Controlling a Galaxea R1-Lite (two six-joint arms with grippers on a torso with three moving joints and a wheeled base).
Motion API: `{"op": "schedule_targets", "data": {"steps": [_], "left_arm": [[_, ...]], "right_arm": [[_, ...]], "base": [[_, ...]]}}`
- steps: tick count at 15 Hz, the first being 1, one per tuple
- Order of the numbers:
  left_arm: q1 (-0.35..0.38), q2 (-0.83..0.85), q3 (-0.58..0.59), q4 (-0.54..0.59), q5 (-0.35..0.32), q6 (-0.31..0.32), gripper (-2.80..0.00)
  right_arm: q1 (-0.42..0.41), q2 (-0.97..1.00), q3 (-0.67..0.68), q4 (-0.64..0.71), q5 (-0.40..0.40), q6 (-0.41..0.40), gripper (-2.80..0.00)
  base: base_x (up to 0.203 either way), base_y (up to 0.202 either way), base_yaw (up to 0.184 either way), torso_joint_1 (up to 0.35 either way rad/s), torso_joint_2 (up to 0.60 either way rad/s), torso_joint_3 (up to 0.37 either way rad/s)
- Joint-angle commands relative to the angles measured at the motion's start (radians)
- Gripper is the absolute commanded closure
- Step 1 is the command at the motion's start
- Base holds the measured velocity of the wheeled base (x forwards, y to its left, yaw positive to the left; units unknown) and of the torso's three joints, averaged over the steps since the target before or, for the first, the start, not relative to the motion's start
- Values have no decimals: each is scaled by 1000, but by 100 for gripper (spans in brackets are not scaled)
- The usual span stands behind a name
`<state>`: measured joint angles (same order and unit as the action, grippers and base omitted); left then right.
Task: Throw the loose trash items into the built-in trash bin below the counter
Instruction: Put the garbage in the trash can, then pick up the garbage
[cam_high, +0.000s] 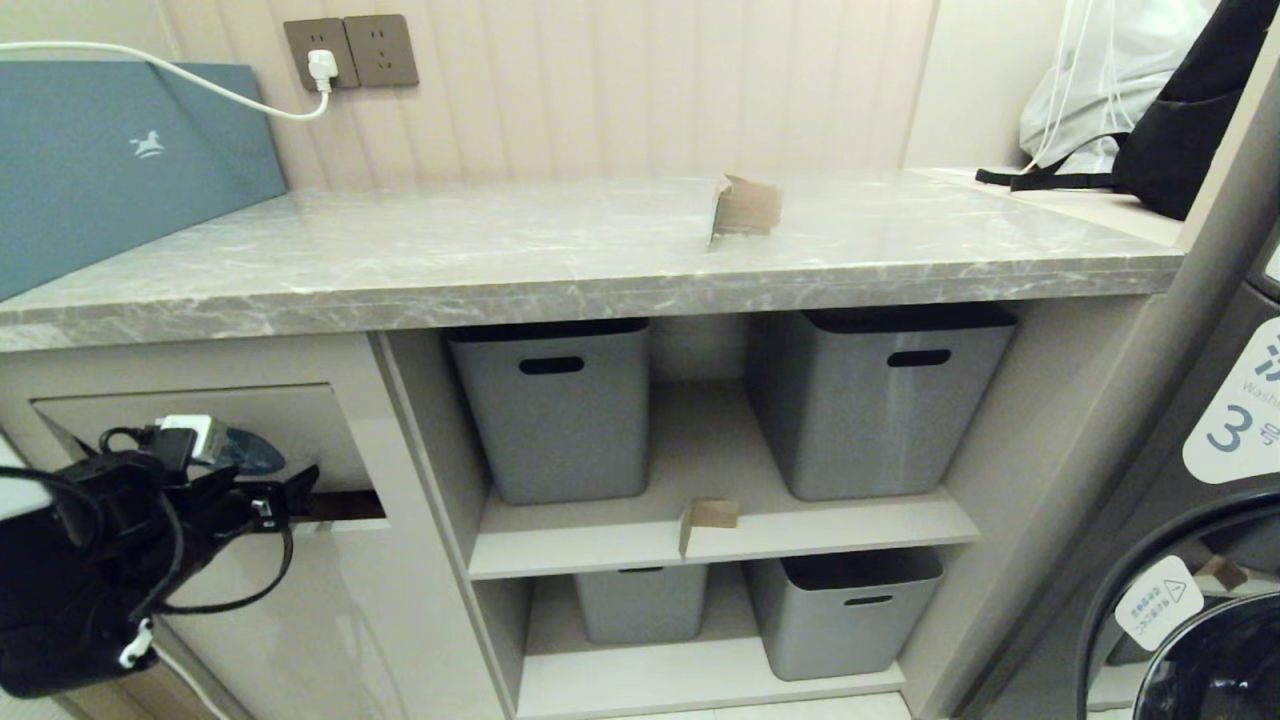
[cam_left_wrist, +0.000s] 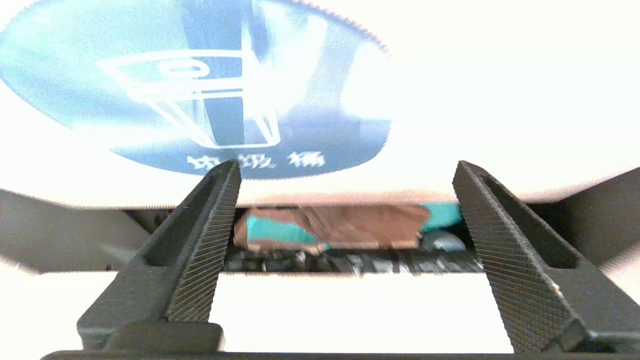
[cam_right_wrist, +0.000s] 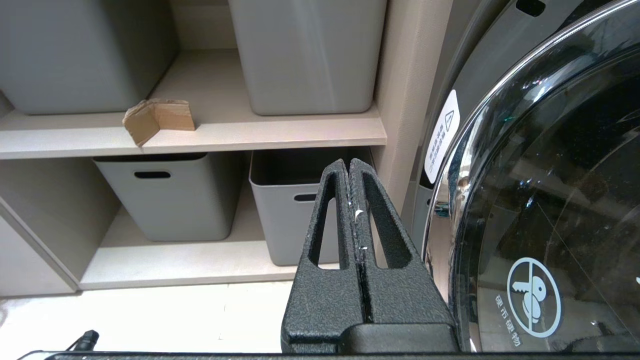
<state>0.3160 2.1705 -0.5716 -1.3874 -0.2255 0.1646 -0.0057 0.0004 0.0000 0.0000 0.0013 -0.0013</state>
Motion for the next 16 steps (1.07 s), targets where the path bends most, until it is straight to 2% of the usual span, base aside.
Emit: {"op": "schedule_targets", "data": {"steps": [1,4,5,13,16], "left_arm": [[1,-57,41,-7,-1,0,-280],[2,-129,108,-7,-1,-5,-280],[2,-158,134,-7,-1,-5,0],[-3,-519,386,11,-7,-4,0],[-38,-709,459,98,-30,-3,0]], "right_arm": [[0,0,0,0,0,0,0],[0,0,0,0,0,0,0],[0,0,0,0,0,0,0],[0,0,0,0,0,0,0],[0,0,0,0,0,0,0]], "base": [[0,0,0,0,0,0],[0,0,0,0,0,0],[0,0,0,0,0,0],[0,0,0,0,0,0],[0,0,0,0,0,0]]}}
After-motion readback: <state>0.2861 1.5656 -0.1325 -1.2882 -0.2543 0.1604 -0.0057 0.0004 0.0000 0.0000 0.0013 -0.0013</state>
